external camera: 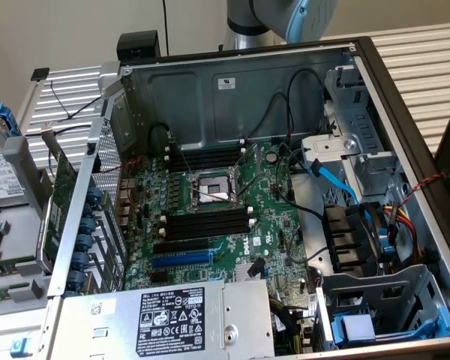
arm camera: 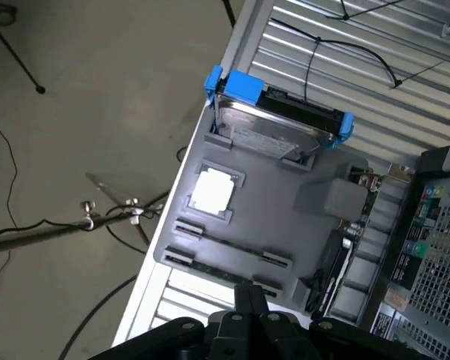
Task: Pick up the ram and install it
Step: 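Pick up the ram and move it above insertion slot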
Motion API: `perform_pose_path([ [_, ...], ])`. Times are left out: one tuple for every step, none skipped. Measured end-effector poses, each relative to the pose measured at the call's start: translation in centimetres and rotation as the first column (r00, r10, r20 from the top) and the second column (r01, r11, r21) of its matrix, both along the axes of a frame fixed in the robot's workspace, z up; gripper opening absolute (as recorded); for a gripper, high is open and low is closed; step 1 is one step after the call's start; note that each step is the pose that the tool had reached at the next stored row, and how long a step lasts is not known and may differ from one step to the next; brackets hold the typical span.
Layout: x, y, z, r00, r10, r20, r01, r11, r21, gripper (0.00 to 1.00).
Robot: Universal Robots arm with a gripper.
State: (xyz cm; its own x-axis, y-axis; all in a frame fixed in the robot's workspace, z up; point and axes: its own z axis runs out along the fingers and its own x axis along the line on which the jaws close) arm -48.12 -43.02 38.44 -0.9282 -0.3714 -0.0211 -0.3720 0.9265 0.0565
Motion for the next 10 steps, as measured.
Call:
perform_pose_path([
  [0.0,0.0,0.0,0.9998,0.018,0.0,-0.018,0.9998,0.0,0.11],
  [0.0,0.0,0.0,0.9994,0.036,0.0,-0.036,0.9994,0.0,0.11],
  [0.0,0.0,0.0,0.9985,0.054,0.0001,-0.054,0.9985,0.0,0.11],
  [0.0,0.0,0.0,0.9974,0.072,0.0001,-0.072,0.9974,0.0,0.11],
  [0.0,0.0,0.0,0.9959,0.09,0.0,-0.09,0.9959,0.0,0.11],
  [0.0,0.0,0.0,0.9941,0.108,0.0,-0.108,0.9941,0.0,0.11],
  [0.0,0.0,0.0,0.992,0.126,0.0,-0.126,0.992,0.0,0.11],
  [0.0,0.0,0.0,0.9895,0.145,0.0,-0.145,0.9895,0.0,0.11],
  [0.0,0.0,0.0,0.9868,0.162,0.0,-0.162,0.9868,0.0,0.11],
  [0.0,0.0,0.0,0.9837,0.18,0.0,-0.18,0.9837,0.0,0.11],
])
